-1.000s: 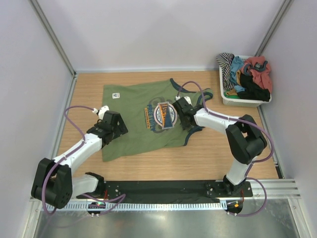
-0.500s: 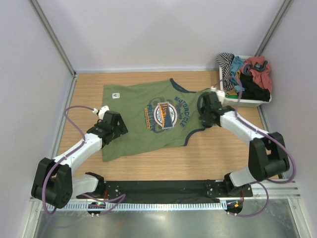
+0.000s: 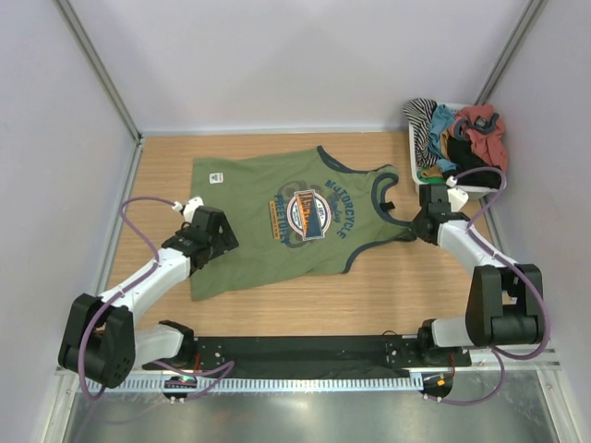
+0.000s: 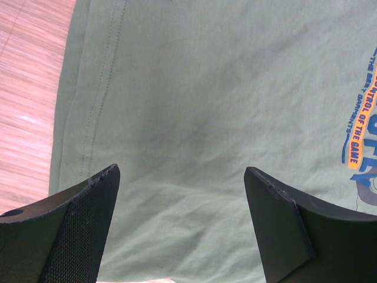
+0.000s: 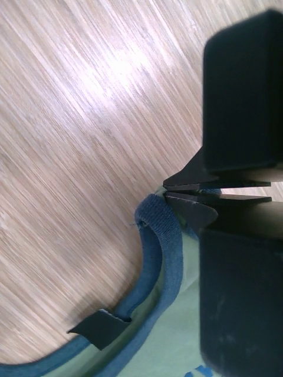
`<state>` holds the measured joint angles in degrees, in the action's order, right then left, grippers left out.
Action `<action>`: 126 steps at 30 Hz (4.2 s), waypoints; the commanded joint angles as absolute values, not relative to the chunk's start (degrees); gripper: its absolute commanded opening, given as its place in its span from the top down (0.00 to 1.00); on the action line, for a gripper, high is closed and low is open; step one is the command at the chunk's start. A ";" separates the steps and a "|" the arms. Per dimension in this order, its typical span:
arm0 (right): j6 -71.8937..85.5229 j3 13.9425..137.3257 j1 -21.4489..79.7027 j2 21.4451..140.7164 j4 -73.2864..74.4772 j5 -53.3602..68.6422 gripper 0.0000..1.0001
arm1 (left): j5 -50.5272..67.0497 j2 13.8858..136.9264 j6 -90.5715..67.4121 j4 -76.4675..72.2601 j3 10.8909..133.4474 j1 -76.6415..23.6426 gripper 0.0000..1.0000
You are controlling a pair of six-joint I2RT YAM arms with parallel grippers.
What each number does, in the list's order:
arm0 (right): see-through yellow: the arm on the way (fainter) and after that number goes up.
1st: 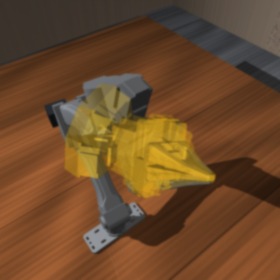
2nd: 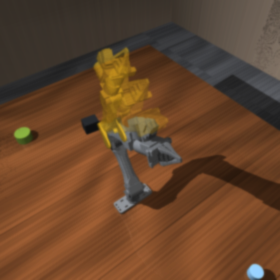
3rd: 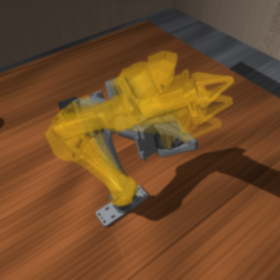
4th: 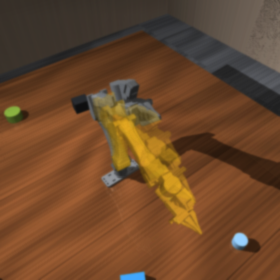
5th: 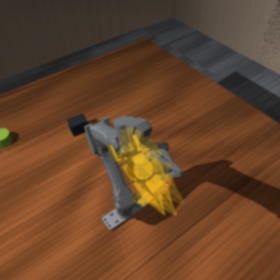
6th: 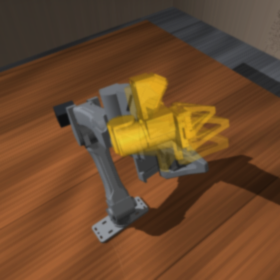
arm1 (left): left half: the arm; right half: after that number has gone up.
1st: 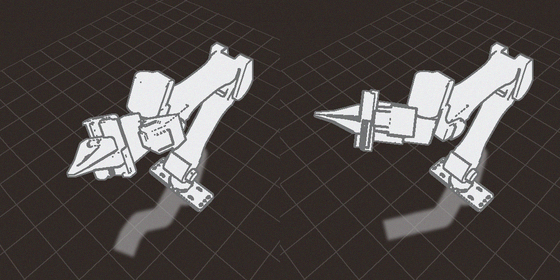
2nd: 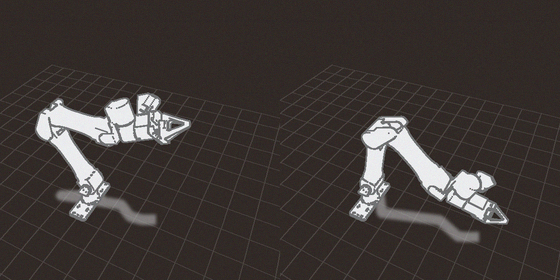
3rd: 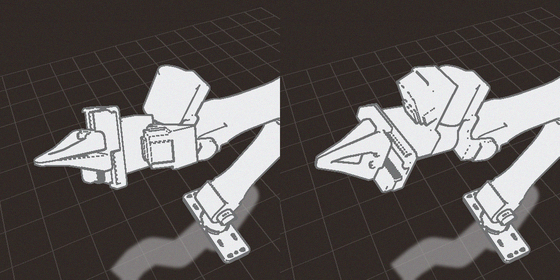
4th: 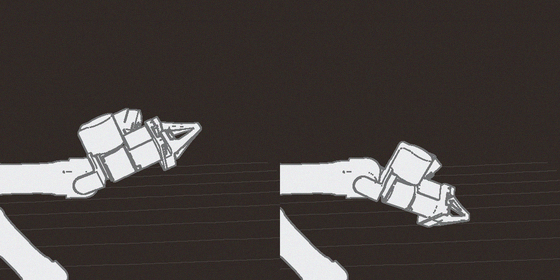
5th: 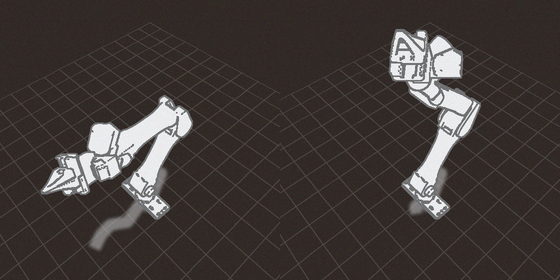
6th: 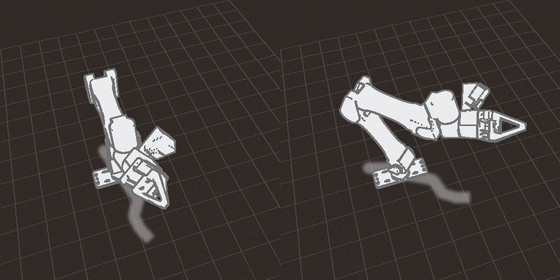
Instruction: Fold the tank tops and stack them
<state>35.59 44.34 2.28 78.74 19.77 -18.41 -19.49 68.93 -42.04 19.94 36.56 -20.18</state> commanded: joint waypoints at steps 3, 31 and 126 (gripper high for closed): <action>39.29 47.10 0.70 80.51 18.45 -18.80 0.70 | -20.39 68.47 -42.45 19.25 37.00 -20.30 0.13; 38.83 45.71 8.98 81.83 13.63 -9.58 0.37 | -19.25 66.26 -56.25 24.79 38.93 -6.15 0.00; 32.96 141.24 15.91 156.88 11.95 10.72 0.61 | -10.46 128.93 -41.22 32.43 110.04 4.04 0.31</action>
